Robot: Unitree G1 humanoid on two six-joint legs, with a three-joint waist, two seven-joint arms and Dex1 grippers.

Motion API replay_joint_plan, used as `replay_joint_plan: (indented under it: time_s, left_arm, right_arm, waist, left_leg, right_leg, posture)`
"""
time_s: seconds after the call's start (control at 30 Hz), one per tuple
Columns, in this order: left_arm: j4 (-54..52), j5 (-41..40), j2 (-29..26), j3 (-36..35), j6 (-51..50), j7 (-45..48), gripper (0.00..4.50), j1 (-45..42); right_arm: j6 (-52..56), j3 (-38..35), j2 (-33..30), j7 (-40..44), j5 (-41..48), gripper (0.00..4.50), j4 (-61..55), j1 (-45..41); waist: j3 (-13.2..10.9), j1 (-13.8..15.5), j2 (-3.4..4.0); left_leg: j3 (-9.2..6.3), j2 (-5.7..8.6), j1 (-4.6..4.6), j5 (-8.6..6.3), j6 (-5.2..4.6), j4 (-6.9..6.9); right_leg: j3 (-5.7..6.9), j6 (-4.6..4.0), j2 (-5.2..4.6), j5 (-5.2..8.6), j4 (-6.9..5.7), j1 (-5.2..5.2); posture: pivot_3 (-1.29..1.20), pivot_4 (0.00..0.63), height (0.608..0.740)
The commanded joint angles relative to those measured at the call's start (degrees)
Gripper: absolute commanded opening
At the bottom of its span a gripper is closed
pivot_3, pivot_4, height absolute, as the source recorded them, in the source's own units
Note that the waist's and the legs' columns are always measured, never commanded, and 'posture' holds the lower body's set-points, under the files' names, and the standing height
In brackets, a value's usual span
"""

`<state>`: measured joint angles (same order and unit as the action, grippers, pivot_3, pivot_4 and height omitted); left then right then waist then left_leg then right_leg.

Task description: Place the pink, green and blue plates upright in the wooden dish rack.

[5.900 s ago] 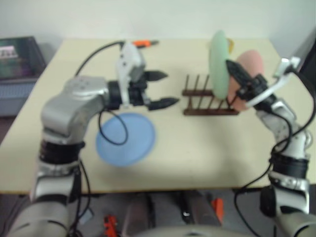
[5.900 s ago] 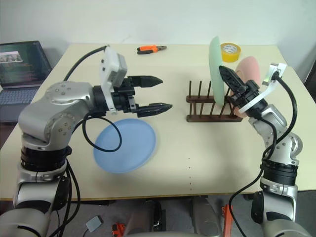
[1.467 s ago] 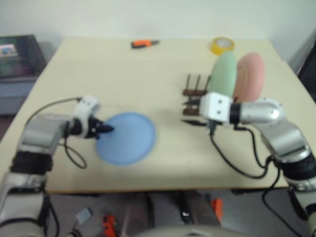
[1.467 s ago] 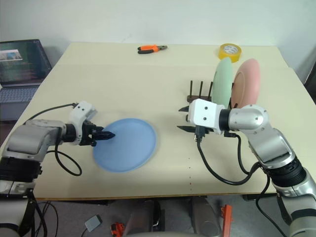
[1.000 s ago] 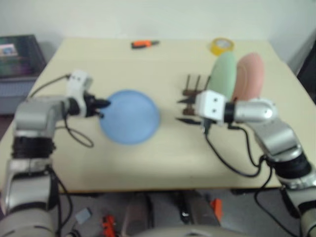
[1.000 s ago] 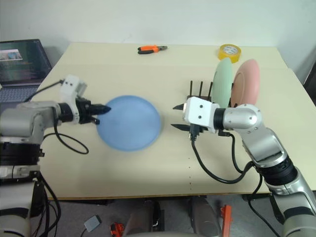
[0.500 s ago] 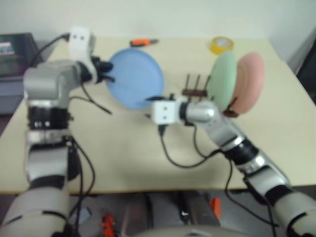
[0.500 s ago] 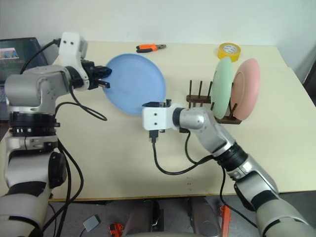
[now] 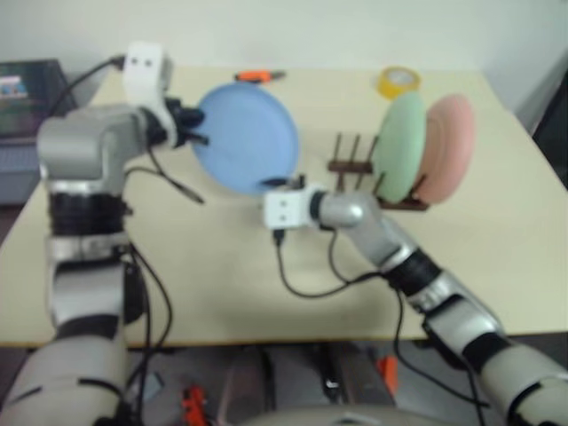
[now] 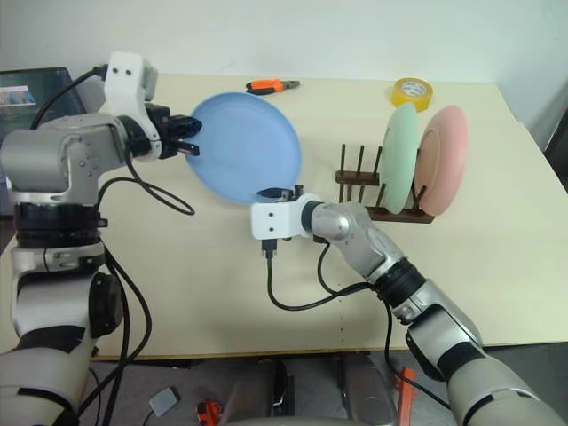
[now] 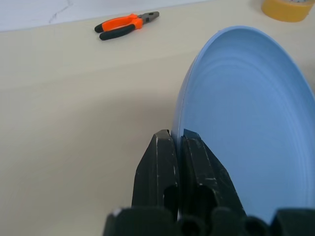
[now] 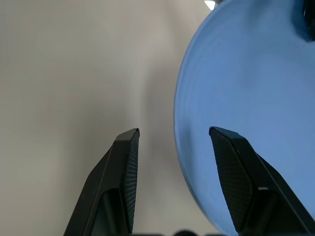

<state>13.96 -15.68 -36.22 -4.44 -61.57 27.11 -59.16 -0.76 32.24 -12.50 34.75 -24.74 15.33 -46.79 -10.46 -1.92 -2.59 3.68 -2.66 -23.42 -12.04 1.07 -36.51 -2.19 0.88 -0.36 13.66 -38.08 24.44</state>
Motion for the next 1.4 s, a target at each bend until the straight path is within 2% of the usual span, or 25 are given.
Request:
replay_joint_plan:
  time_s: [0.03, 0.13, 0.2, 0.4, 0.93, 1.03, 1.33, 1.4]
  left_arm:
    - [-3.7, -1.0, -0.1, -1.6, -0.9, -0.1, 0.04, -1.8]
    - [-4.2, -1.4, 0.1, -1.5, -1.5, -0.3, 0.04, -2.0]
    - [-4.4, -1.5, 0.3, -1.3, -1.7, -0.3, 0.0, -1.8]
    - [-5.2, -1.8, 1.0, -1.1, -2.4, -0.4, 0.0, -1.8]
    - [-5.1, -0.8, 0.3, 1.1, -2.2, 0.7, 0.0, -0.6]
    - [-5.3, -0.4, 0.0, 1.8, -1.8, 1.1, 0.8, 0.1]
    - [-6.5, -0.4, -2.8, 2.7, 0.1, 4.5, 3.99, 0.9]
    - [-7.3, -1.0, -4.0, 2.3, 0.9, 6.1, 3.99, 1.4]
  right_arm:
    - [-1.4, -0.7, 0.7, -2.0, -1.3, 2.4, 1.0, -1.1]
    - [-1.7, -1.0, 1.2, -3.0, -1.9, 2.4, 2.2, -1.5]
    - [-1.8, -1.2, 1.3, -3.3, -1.9, 2.0, 2.5, -1.7]
    - [-1.9, -1.4, 1.6, -3.9, -2.2, 0.06, 3.0, -1.8]
    - [-2.0, -2.3, 1.3, -5.2, -2.9, 0.06, 3.0, -1.2]
    - [-2.0, -2.5, 1.2, -5.6, -2.9, 0.0, 2.9, -1.1]
    - [-2.6, -3.4, 1.2, -6.2, -2.7, 0.0, 2.6, -1.3]
    - [-2.8, -3.5, 1.3, -6.4, -2.6, 0.0, 2.5, -1.4]
  waist:
    - [0.0, 0.0, 0.0]
    - [0.0, 0.0, 0.0]
    - [0.0, 0.0, 0.0]
    - [0.0, 0.0, 0.0]
    - [0.0, -0.1, 0.0]
    - [0.0, -0.1, 0.0]
    - [0.0, -0.1, 0.0]
    - [0.0, -0.2, 0.0]
  left_leg:
    - [-0.01, 0.0, -0.01, 0.0, 0.0, -0.01]
    - [-0.01, 0.0, -0.01, 0.0, 0.0, -0.06]
    - [-0.02, 0.0, -0.01, 0.0, 0.0, -0.09]
    - [-0.06, 0.0, -0.02, 0.0, 0.0, -0.12]
    - [-0.07, 0.0, -0.03, 0.0, 0.0, -0.14]
    - [-0.07, 0.0, -0.03, 0.0, 0.0, -0.14]
    - [-0.08, 0.0, -0.03, 0.0, 0.0, -0.14]
    - [-0.07, 0.0, -0.03, 0.0, 0.0, -0.14]
  right_leg:
    - [0.0, 0.0, 0.0, 0.0, 0.0, 0.0]
    - [0.01, 0.01, -0.02, -0.01, -0.02, -0.02]
    - [-0.01, 0.01, -0.02, -0.01, -0.03, -0.02]
    - [0.01, 0.01, 0.0, -0.01, -0.05, -0.02]
    - [0.01, 0.01, 0.0, -0.01, -0.05, -0.03]
    - [0.01, 0.01, 0.0, -0.01, -0.05, -0.03]
    - [0.01, 0.01, 0.01, -0.01, -0.04, -0.04]
    - [0.01, 0.01, 0.02, -0.01, -0.04, -0.04]
  posture:
    - [0.0, 0.15, 0.74]
    - [0.0, 0.15, 0.74]
    - [0.0, 0.15, 0.74]
    - [0.0, 0.15, 0.74]
    - [0.0, 0.15, 0.74]
    - [0.0, 0.15, 0.74]
    - [0.0, 0.15, 0.74]
    - [0.0, 0.15, 0.74]
